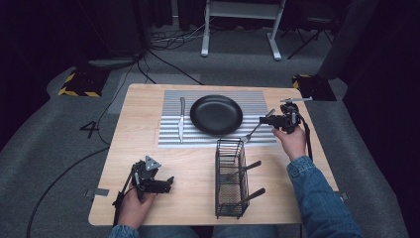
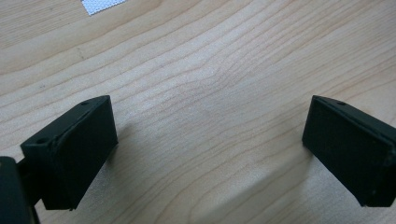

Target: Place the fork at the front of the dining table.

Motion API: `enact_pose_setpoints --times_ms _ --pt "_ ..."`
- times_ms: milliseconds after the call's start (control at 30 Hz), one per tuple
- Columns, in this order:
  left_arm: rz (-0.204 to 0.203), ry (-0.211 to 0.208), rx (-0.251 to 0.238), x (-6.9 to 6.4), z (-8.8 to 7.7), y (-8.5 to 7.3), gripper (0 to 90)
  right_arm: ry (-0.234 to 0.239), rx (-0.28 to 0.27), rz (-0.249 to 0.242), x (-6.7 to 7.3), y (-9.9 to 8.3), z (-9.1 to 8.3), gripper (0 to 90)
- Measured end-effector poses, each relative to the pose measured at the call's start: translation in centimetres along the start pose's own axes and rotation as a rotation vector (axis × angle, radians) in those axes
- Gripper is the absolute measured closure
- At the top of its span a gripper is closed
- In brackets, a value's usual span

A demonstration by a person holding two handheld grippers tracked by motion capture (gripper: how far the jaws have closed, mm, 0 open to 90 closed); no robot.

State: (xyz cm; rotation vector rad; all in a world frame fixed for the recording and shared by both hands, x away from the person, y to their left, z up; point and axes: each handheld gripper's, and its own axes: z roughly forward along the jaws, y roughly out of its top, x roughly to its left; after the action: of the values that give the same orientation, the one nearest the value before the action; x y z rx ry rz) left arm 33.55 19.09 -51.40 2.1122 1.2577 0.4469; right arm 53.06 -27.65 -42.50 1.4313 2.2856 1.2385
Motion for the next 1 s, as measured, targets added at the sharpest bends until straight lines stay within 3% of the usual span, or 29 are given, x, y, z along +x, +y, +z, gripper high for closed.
enact_pose_setpoints --times_ms 300,1000 --pt "0.0 0.0 0.0 0.0 0.0 0.0 3.3 -0.008 0.027 0.042 -1.4 -1.1 0.3 54.8" --pt "0.0 0.0 0.0 0.0 0.0 0.0 3.3 -0.049 0.098 0.074 -2.8 -2.7 1.2 51.9"
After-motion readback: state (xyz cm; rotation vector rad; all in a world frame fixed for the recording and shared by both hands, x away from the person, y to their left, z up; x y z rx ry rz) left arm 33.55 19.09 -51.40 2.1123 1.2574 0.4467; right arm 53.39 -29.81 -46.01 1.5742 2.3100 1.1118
